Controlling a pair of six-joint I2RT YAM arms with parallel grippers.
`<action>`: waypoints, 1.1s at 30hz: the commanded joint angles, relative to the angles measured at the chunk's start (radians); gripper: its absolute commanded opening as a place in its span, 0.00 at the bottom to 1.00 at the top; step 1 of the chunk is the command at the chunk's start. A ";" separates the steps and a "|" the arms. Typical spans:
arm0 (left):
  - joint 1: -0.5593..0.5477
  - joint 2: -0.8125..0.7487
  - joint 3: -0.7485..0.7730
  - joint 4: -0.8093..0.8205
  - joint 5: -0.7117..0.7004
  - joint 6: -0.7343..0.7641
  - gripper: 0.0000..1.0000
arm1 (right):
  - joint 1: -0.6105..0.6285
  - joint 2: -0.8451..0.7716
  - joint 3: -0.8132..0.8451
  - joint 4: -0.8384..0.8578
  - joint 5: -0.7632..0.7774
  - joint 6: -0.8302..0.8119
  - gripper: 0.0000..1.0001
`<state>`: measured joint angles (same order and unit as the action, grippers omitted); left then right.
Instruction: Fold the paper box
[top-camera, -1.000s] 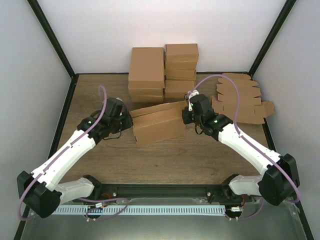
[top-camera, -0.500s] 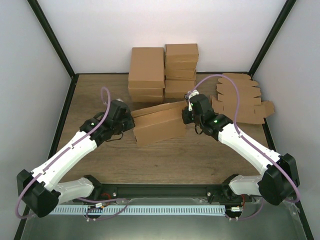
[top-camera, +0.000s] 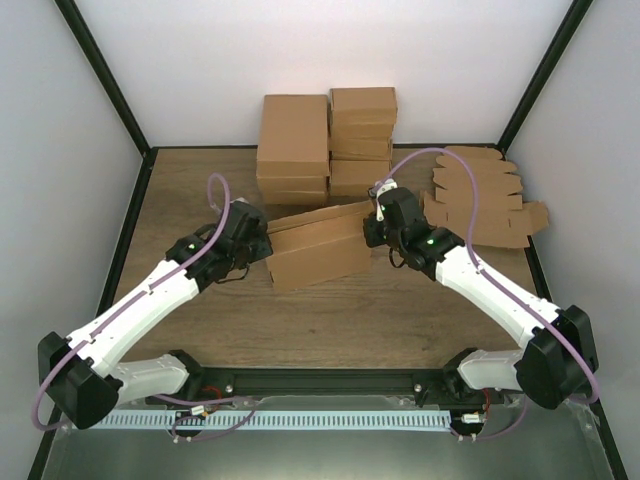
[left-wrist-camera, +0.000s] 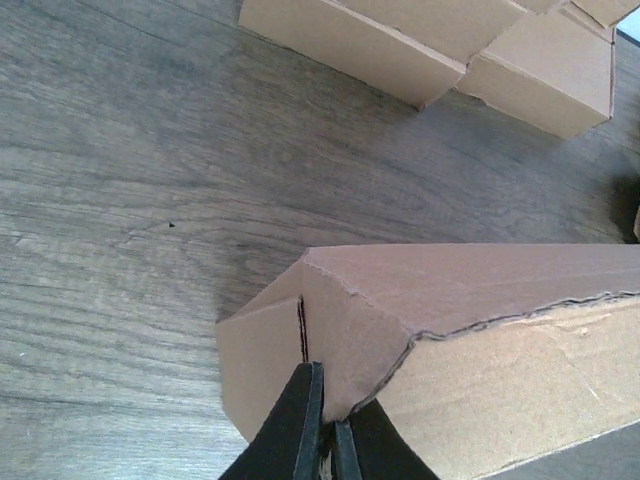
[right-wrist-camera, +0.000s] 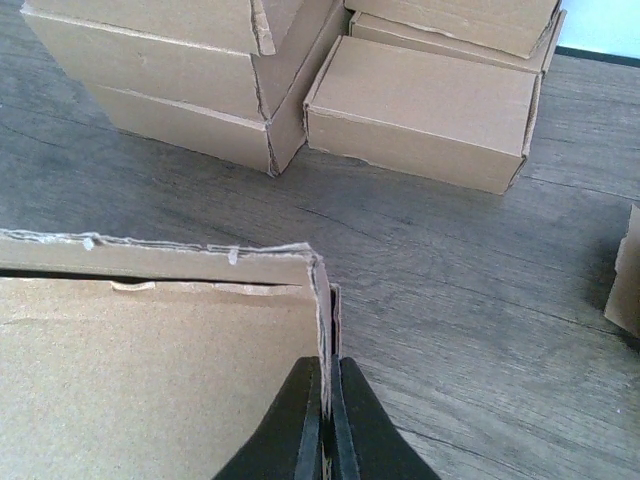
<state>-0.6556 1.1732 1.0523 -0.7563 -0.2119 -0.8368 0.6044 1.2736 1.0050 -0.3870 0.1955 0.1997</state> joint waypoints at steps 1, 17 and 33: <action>-0.018 0.037 -0.065 -0.126 0.025 -0.031 0.04 | 0.012 0.022 0.024 -0.053 0.004 0.002 0.01; -0.066 -0.023 -0.201 0.000 -0.013 -0.107 0.04 | 0.014 -0.021 -0.114 0.076 0.013 0.034 0.03; -0.067 -0.099 -0.141 -0.012 -0.065 -0.070 0.48 | 0.012 -0.053 -0.034 0.026 0.042 0.034 0.37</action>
<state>-0.7227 1.0847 0.9108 -0.6693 -0.2821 -0.9249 0.6075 1.2346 0.9119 -0.2974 0.2070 0.2184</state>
